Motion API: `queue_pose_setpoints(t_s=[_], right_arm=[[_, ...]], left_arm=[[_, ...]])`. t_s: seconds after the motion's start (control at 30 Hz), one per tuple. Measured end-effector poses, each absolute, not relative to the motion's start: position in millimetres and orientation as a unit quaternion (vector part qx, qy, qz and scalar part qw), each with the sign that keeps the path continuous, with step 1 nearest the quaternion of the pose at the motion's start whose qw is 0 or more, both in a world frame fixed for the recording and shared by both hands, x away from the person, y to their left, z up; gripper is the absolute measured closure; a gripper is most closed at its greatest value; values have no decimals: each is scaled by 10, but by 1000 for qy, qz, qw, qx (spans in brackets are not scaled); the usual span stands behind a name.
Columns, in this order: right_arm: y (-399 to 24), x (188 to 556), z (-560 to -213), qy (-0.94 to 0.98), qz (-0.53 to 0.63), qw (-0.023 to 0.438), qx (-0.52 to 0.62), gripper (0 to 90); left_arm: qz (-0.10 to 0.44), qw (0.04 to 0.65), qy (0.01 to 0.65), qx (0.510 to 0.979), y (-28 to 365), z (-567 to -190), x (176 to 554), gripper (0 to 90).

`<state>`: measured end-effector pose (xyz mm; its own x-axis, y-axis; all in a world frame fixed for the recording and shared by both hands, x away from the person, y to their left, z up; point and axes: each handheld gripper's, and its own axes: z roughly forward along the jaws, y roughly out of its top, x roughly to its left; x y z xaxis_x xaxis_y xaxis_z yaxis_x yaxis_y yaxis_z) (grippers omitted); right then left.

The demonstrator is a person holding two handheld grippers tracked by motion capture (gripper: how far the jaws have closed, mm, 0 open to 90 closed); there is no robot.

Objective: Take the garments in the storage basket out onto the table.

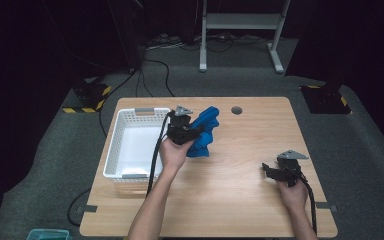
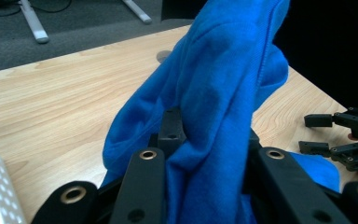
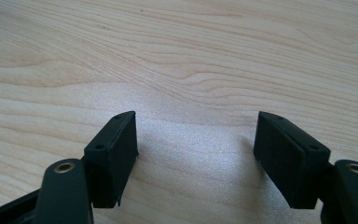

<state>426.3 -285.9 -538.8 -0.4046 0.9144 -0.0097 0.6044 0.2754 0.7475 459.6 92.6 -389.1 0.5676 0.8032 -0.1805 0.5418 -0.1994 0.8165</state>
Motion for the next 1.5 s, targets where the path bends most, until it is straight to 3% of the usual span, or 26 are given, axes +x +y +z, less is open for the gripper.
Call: queue_pose_setpoints(t_s=[1.5], right_arm=[[-2860, 4264, -5388, 766, 341, 228, 496, 304]], left_arm=[[129, 454, 419, 776, 462, -4161, 4683, 724]])
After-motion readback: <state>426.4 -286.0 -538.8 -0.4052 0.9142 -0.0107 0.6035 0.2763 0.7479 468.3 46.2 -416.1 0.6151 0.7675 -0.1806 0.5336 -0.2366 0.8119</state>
